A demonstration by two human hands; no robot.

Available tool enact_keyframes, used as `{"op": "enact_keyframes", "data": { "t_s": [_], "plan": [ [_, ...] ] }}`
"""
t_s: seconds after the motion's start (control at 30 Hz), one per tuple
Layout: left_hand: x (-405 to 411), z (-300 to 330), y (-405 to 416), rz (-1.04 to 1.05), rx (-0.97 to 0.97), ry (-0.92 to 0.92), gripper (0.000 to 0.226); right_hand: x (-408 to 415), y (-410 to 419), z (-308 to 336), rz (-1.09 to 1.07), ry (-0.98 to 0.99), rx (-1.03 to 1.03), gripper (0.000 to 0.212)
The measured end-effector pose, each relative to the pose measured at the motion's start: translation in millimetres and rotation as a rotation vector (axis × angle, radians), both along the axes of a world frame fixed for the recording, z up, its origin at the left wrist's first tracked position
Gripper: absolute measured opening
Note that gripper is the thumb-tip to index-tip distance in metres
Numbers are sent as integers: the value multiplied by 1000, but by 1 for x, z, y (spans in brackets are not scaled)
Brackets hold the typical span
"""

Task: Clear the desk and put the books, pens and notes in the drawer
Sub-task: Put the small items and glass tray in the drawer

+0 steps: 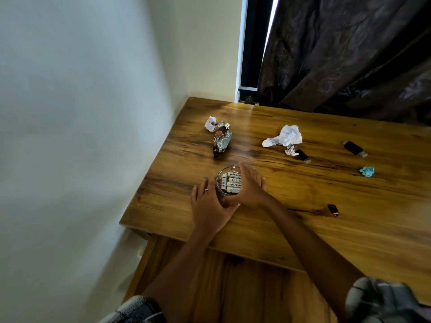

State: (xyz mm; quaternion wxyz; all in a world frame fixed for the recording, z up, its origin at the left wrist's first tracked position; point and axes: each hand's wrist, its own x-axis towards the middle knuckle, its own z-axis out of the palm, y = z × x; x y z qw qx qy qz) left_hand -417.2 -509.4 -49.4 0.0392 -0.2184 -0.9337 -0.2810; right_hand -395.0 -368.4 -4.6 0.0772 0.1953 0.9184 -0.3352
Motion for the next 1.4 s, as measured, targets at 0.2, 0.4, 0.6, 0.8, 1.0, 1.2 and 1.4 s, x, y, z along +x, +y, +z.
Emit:
{"op": "enact_keyframes", "data": {
  "t_s": [0.2, 0.4, 0.6, 0.8, 1.0, 1.2, 1.4],
  "plan": [
    [4, 3, -3, -83, -20, -7, 96, 19, -13, -14, -183, 159, 96, 112],
    [21, 10, -7, -341, -43, -43, 103, 68, -10, -18, -270, 221, 57, 112],
    [74, 12, -17, -428, -66, -86, 109, 127, -19, -9, -253, 202, 5, 117],
    [151, 13, -42, -449, 165, -238, 105, 204, -43, -2, -218, 230, -86, 122],
    [211, 22, -76, -539, -143, -381, 93, 278, -68, -16, -169, 35, -81, 131],
    [217, -3, -78, -629, -262, -809, 95, 301, -71, -60, -138, -123, -28, 129],
    [210, -30, -67, -560, -360, -654, 55, 302, -70, -76, -84, -146, -74, 106]
  ]
}}
